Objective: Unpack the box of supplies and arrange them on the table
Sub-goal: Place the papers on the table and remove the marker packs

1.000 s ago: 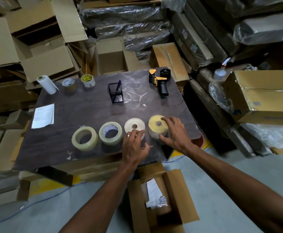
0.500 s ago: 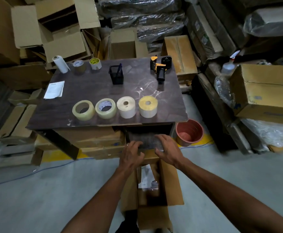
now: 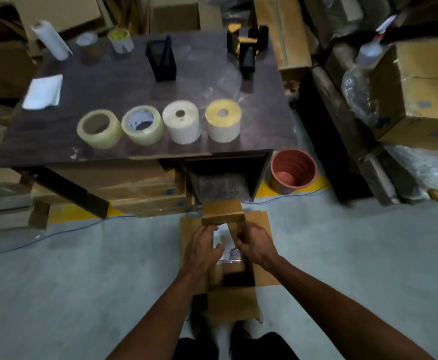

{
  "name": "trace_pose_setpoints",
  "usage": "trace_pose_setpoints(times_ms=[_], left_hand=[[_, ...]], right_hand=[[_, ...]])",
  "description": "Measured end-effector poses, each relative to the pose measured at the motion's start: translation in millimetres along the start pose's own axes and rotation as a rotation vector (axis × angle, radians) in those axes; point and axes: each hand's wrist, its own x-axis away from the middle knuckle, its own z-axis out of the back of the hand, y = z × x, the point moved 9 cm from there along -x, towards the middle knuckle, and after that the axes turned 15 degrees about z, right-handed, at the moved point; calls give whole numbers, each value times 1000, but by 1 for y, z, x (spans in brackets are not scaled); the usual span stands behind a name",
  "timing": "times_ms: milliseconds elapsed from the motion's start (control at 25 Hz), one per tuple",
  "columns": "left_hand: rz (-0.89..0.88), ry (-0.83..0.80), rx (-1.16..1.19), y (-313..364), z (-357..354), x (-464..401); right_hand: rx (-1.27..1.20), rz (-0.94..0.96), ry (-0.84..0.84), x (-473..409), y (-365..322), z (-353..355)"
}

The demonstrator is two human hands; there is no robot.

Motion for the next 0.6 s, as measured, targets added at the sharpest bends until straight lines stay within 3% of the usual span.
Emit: trace_pose_setpoints(times_ms=[360,600], left_hand=[[196,-253,-78,-155,-187,-100],[427,-227,74,-227,-291,-181]], right_hand=[[-86,-193,-84,-49,172,-177],[6,-217,-110,-98,271,-261]])
